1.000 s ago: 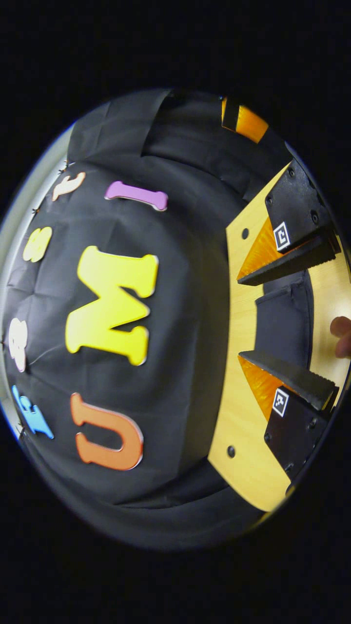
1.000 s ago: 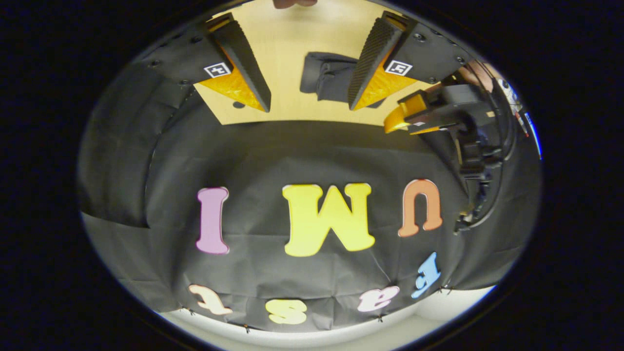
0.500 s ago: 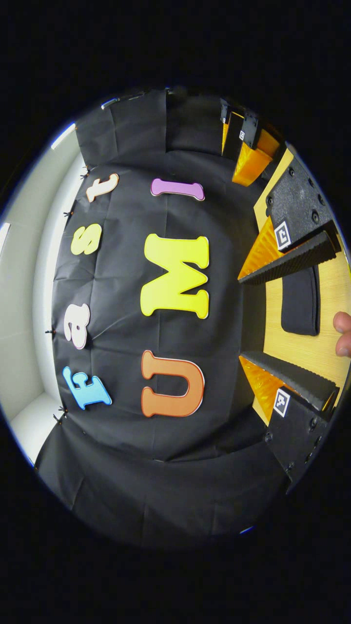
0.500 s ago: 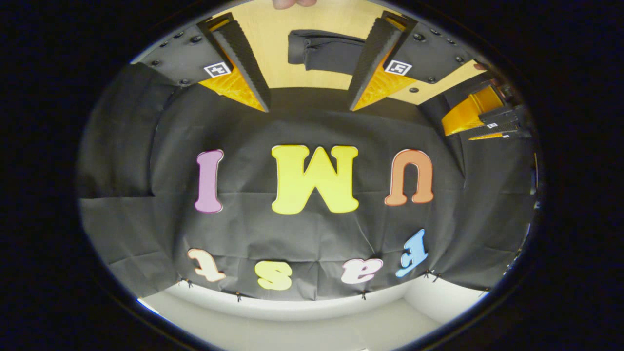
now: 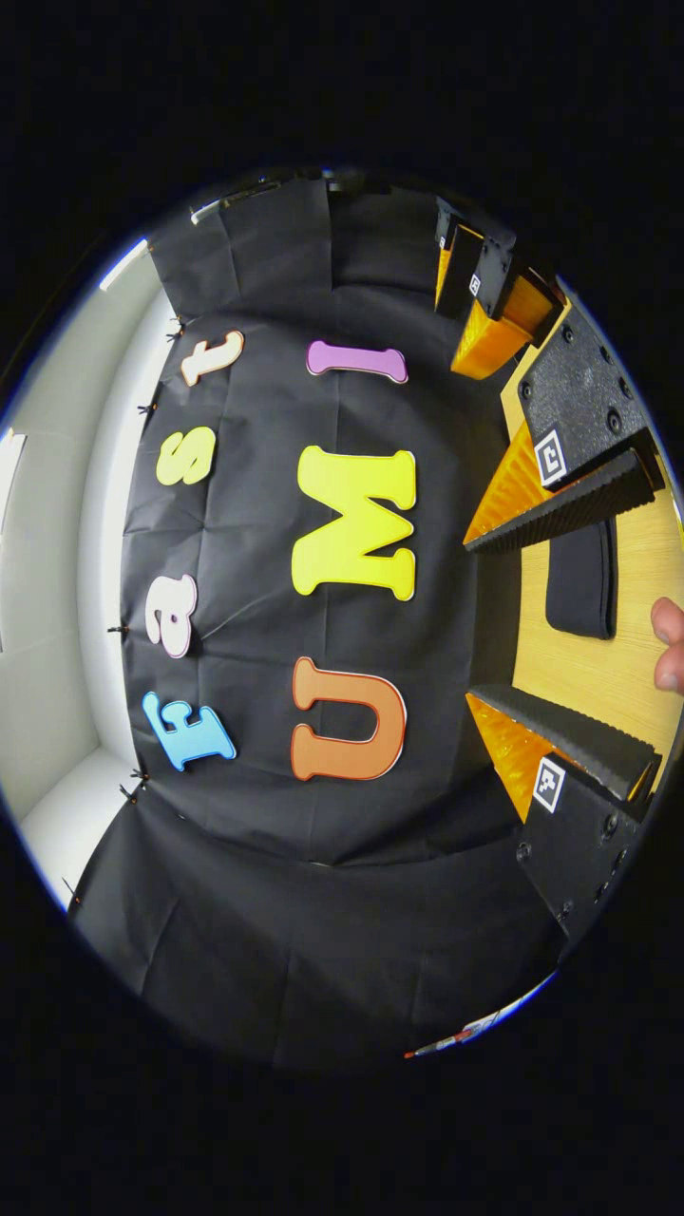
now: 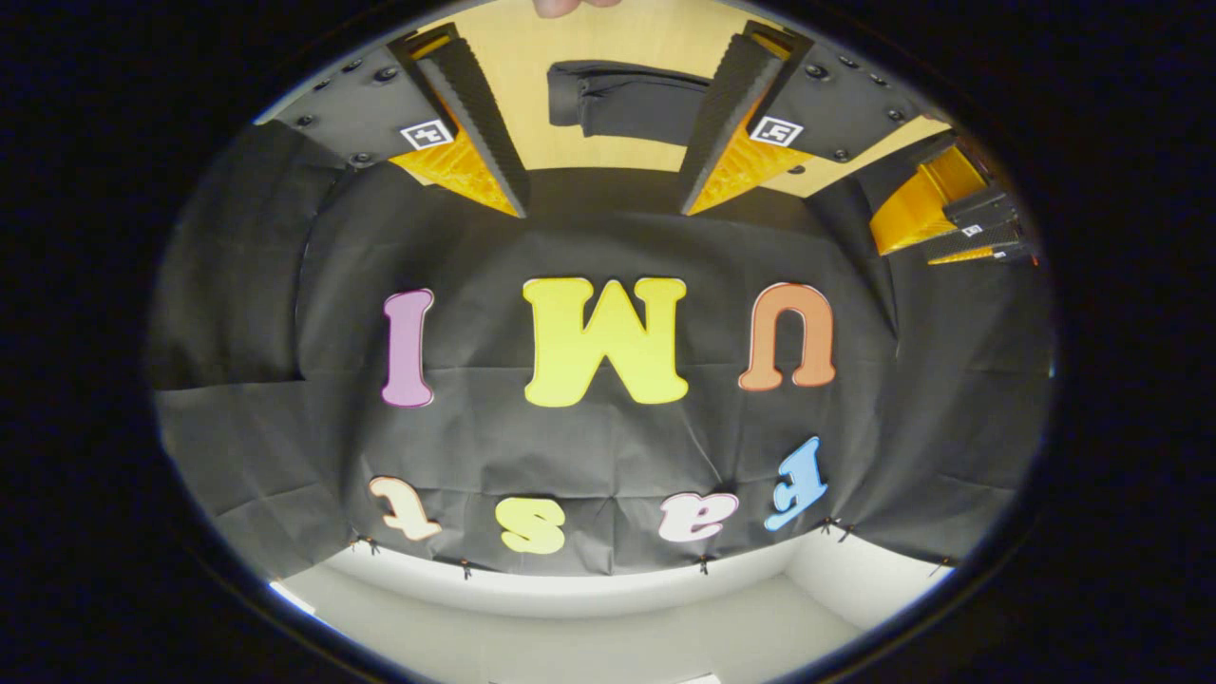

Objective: Grasp the waist and the cuffs of the jeans and fold them to make the two legs overlap; first hold the waist and fold one-third of the jeans toward the cuffs, then hold the cuffs and fold the remaining one-third in the same direction to finish folding.

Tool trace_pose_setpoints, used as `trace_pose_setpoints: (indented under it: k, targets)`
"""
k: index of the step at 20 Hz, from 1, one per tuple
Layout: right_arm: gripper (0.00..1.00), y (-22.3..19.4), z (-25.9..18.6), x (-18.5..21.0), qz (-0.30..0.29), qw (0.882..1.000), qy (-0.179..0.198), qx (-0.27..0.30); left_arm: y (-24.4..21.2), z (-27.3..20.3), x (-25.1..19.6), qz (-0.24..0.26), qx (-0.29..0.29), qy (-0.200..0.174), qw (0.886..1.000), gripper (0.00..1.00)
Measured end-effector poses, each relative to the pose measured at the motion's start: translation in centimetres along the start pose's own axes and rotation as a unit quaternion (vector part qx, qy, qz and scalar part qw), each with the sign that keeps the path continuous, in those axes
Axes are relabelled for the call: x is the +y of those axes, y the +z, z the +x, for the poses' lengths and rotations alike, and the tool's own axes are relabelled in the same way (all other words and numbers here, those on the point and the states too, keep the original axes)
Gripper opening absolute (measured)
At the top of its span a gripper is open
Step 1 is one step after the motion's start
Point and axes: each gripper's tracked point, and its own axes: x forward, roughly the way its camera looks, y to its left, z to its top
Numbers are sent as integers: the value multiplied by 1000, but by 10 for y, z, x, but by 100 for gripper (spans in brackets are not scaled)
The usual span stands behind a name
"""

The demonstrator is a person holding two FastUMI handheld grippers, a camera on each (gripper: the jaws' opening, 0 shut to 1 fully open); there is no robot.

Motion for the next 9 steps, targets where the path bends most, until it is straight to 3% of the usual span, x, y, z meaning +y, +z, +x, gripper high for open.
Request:
trace_pose_setpoints:
  k: [9]
  targets:
    - [93,-4,-2,-8,-9,1000,-11,10,-15,4,-16,11,13,-19,1000,88]
